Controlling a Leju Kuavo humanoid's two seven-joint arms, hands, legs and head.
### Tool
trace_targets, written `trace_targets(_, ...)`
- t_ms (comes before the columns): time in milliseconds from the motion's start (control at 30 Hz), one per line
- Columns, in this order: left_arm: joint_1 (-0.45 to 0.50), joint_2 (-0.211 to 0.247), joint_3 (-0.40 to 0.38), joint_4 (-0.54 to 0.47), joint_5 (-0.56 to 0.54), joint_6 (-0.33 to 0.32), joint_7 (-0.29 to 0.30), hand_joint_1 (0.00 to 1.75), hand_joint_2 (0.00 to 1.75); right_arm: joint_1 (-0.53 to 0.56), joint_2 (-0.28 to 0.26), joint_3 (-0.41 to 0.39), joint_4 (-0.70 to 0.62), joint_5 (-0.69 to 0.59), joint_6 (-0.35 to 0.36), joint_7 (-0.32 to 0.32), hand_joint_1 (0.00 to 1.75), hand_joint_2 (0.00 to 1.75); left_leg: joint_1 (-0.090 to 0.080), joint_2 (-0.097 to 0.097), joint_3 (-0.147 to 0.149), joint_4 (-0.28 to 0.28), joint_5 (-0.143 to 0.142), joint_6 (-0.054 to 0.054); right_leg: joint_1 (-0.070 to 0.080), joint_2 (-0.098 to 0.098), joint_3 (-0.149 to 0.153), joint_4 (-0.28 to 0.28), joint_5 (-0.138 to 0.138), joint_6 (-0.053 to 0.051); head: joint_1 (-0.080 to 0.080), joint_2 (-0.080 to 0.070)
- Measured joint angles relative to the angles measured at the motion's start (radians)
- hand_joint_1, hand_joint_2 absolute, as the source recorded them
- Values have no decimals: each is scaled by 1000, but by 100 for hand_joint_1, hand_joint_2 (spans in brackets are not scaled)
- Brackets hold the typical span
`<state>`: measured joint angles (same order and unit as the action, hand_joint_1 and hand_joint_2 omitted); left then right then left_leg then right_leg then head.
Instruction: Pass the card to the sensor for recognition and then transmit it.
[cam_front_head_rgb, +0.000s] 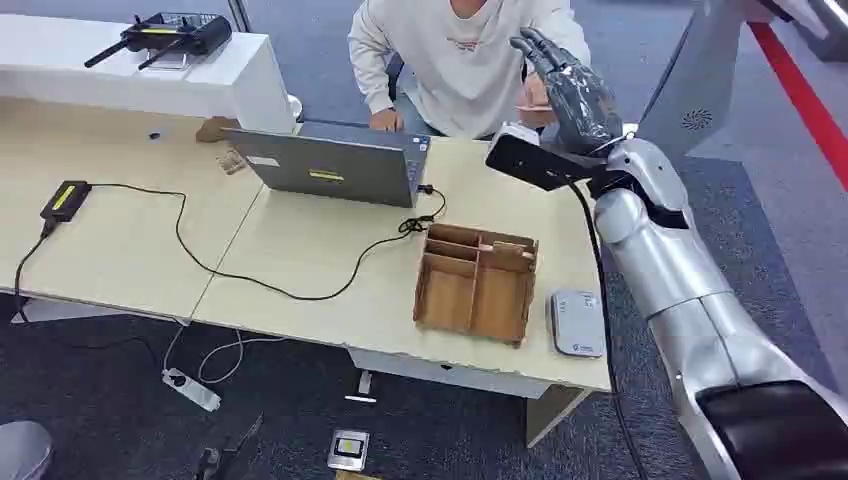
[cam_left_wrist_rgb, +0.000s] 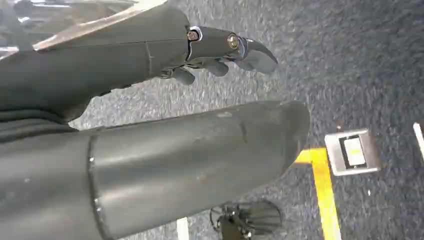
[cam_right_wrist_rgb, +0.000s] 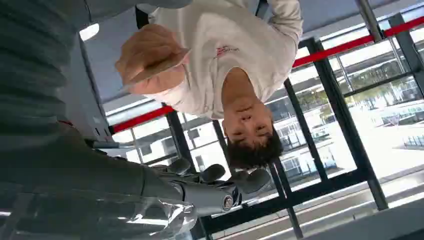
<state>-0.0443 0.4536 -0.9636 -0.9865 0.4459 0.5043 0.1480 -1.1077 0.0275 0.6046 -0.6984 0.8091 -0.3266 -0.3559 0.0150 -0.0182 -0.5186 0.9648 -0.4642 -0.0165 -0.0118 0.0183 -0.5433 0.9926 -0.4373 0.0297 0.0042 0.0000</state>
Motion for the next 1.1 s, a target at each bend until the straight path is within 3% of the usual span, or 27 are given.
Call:
trace_targets(100,-2,12,-3,2,10,-12,-16,0,0,-5,6,3,35,2,-12,-6,0,175,0,0,0,0,0,0,0,0,0,0,0,0,0,0)
trace_targets(233,-15,10,-11,36,32,-46,-92,0,0,-6,10,6,73,-9,-37,-20,0,175,0,0,0,0,0,0,0,0,0,0,0,0,0,0)
trace_targets(333,-22,6,-16,65,37,-52,-104,0,0,-8,12,7,97,-10,-39,-23,0,175,0,0,0,0,0,0,0,0,0,0,0,0,0,0)
trace_targets(400,-25,7,-20,71,35,-35,-66,0,0,-11,13,8,108,-10,-39,-22,0,175,0,0,0,0,0,0,0,0,0,0,0,0,0,0)
trace_targets(533,-8,64,-28,-49,-9,35,94,0,0,-28,22,8,118,-6,-35,-7,0,175,0,0,0,0,0,0,0,0,-1,0,0,0,0,0)
trace_targets(600,-9,69,-29,-54,3,26,52,0,0,-32,21,8,125,-6,-39,-4,0,175,0,0,0,0,0,0,0,0,0,0,0,0,0,0)
trace_targets(633,-9,65,-29,-44,13,15,16,0,0,-32,20,8,130,-6,-40,-4,19,175,0,0,0,0,0,0,0,0,-1,0,0,0,0,0)
trace_targets(667,-8,62,-31,-40,19,10,-6,0,0,-31,19,8,133,-10,-42,-4,26,175,0,0,0,0,0,0,0,0,-1,0,0,0,0,0)
trace_targets(700,-9,58,-34,-35,23,10,-21,0,0,-31,16,8,135,-12,-43,-3,61,175,0,0,0,0,0,0,0,0,-1,0,0,0,0,0)
trace_targets(733,-10,54,-35,-33,24,11,-24,0,0,-31,11,8,138,-16,-43,-1,159,175,0,0,0,0,0,0,0,0,-1,0,0,0,0,0)
trace_targets(867,-10,45,-39,-26,23,26,-25,0,0,-26,-3,4,138,-24,-37,20,175,175,-1,0,0,0,0,0,0,1,-1,0,0,0,0,0)
trace_targets(1100,-11,34,-40,-4,6,27,-36,0,0,-14,-30,-2,129,-27,-25,31,175,175,-1,0,0,0,0,0,0,1,-1,0,0,0,0,0)
